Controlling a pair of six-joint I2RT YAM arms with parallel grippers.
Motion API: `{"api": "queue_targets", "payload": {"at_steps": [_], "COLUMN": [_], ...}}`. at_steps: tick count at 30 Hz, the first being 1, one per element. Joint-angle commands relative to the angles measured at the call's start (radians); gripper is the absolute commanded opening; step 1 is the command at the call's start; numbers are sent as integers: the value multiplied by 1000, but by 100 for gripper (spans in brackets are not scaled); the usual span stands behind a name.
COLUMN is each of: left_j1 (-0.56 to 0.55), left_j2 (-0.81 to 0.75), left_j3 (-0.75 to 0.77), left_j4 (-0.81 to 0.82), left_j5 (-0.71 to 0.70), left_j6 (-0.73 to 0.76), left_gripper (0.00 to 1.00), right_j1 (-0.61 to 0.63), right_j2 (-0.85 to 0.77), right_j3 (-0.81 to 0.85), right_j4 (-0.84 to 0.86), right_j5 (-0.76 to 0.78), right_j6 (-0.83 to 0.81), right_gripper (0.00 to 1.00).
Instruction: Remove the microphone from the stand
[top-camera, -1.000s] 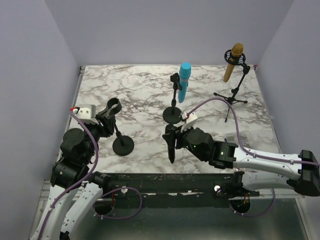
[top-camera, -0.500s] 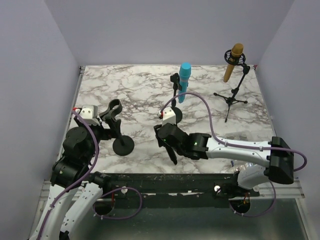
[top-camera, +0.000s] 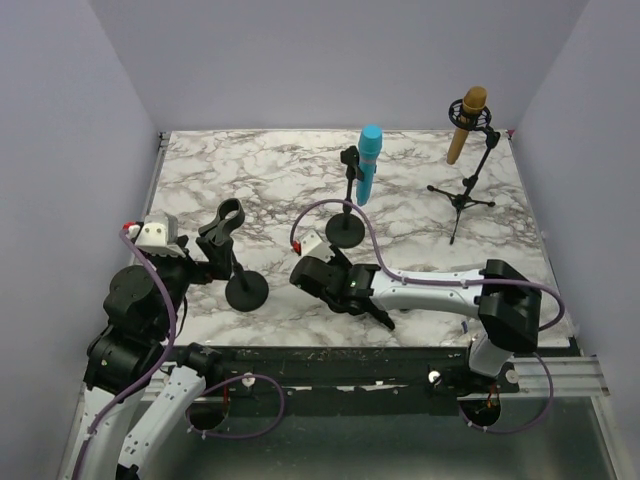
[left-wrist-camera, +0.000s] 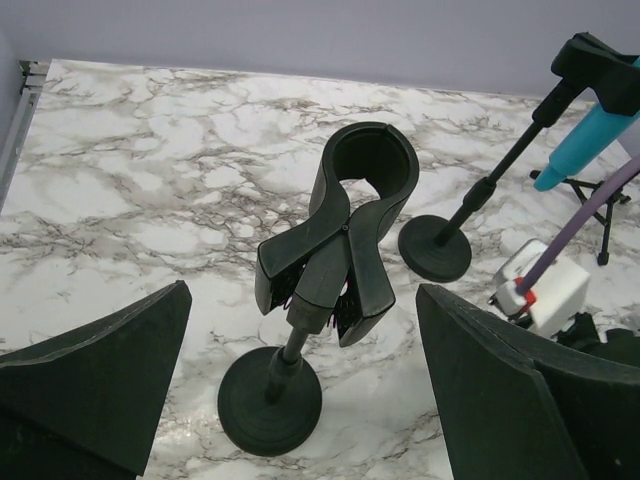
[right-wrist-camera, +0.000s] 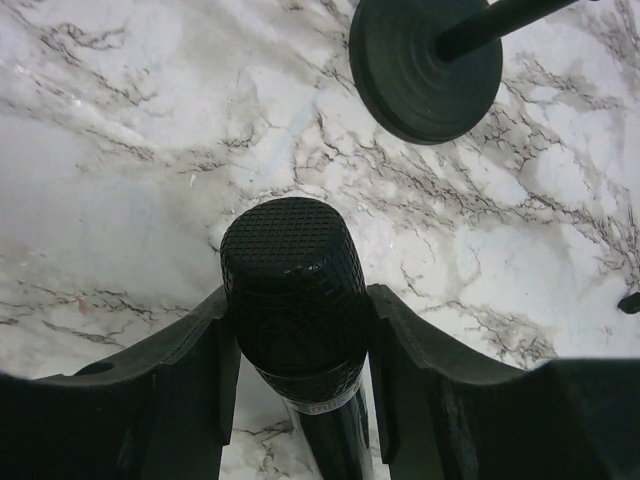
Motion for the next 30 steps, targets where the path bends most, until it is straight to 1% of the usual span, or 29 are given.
{"api": "queue_targets", "payload": {"at_steps": [1,4,7,11,13,15,17,23,28,30], "left_j1": [-2,-2,-2,-1,-1,-1,-1,-2,-2,-2], "left_j2": [-17,-26,-34,-42,-51,-60,-63,-56,-67,-69], "left_j3": [34,34,35,47,47,42,35,47,67,73], "left_j4": [-40,-46,-59,-87,-91,-89,-85,-92,-100,-104], "left_j5": [-27,-29,-33,-46,-49,-47,-45,-38,-30,-24], "left_j6": [-1,-5,-7,-4,-4,-9,-13,-12,-12,-10], "left_gripper": [99,98,99,99,99,99,99,98,99,99], "right_j1": [-28,-61,-90,-100,-101,-103,-107,-109,-109,-110], "right_j2": [75,148,208,264,283,299,307,302,300,299], "right_j3": [-6,27,69,96,96,97,98,82,81,83], "right_j4": [44,87,117,124,133,139,143,154,154,151], "right_j5": [-16,6,-20,-58,-67,-70,-73,-82,-96,-99], "right_j6": [-60,-93,-111,-112,-113,-111,-111,-110,-106,-104], "right_gripper": [1,1,1,1,5,10,20,56,72,76]}}
